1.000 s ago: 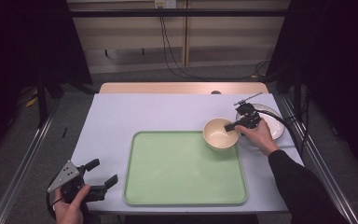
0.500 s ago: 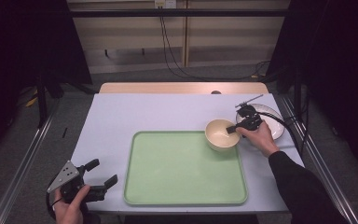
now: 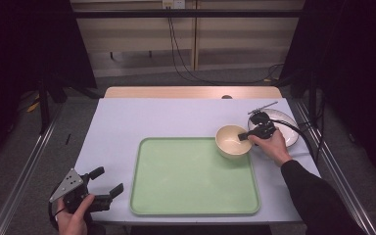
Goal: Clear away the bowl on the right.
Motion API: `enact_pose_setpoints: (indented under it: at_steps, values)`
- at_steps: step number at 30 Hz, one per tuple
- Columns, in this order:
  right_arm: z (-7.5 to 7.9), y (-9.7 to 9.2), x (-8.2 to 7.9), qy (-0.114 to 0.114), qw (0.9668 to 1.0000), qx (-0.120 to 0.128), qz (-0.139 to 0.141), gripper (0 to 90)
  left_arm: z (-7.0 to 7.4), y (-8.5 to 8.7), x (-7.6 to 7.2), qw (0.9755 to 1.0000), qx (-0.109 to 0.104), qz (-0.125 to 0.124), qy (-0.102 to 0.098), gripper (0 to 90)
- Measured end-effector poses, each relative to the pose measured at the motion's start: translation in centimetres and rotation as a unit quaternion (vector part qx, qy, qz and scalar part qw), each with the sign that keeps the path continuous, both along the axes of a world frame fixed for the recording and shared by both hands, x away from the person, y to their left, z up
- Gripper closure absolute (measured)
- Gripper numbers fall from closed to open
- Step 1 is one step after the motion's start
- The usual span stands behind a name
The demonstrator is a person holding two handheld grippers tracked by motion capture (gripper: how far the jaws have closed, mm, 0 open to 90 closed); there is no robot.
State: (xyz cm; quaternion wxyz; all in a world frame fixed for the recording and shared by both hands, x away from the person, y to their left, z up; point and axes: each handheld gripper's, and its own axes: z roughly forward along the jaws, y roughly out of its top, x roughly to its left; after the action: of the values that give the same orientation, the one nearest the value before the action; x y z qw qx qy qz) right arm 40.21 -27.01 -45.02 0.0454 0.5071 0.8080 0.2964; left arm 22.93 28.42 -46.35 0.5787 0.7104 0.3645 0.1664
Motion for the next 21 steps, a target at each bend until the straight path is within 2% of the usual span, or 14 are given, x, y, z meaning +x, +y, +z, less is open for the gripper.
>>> enact_pose_setpoints:
  at_steps: [1,3,6,8,10,11,16,21]
  values:
    - [-0.02,-0.01,-0.02,-0.002,1.0,0.0,0.003,83.4,0.02,0.1,0.01,1.0,0.006,-0.003,-0.001,1.4]
    - [-0.02,-0.02,-0.1,-0.008,1.0,-0.002,0.005,82.8,0.0,0.09,0.02,1.0,0.005,-0.002,0.0,1.4]
    - [0.05,-0.17,-0.14,-0.024,0.9996,0.003,0.013,75.8,0.0,0.1,0.02,1.0,0.005,-0.003,0.0,1.4]
    - [0.03,-0.24,-0.13,-0.041,0.9989,0.007,0.019,68.5,0.0,0.1,0.02,1.0,0.006,-0.003,0.001,1.4]
    - [0.02,-0.26,-0.13,-0.04,0.999,0.003,0.02,62.3,-0.01,0.1,0.02,1.0,0.005,-0.004,0.001,1.4]
    - [0.0,-0.26,-0.17,-0.048,0.9986,0.004,0.022,58.7,0.0,0.09,0.02,1.0,0.005,-0.003,0.0,1.4]
    - [-0.02,-0.24,-0.1,-0.048,0.9986,0.006,0.022,44.4,-0.02,0.07,0.02,1.0,0.004,-0.001,0.002,1.4]
    - [0.12,-0.27,-0.07,-0.054,0.9984,0.007,0.016,26.3,-0.06,0.05,0.03,1.0,0.003,-0.001,0.006,1.4]
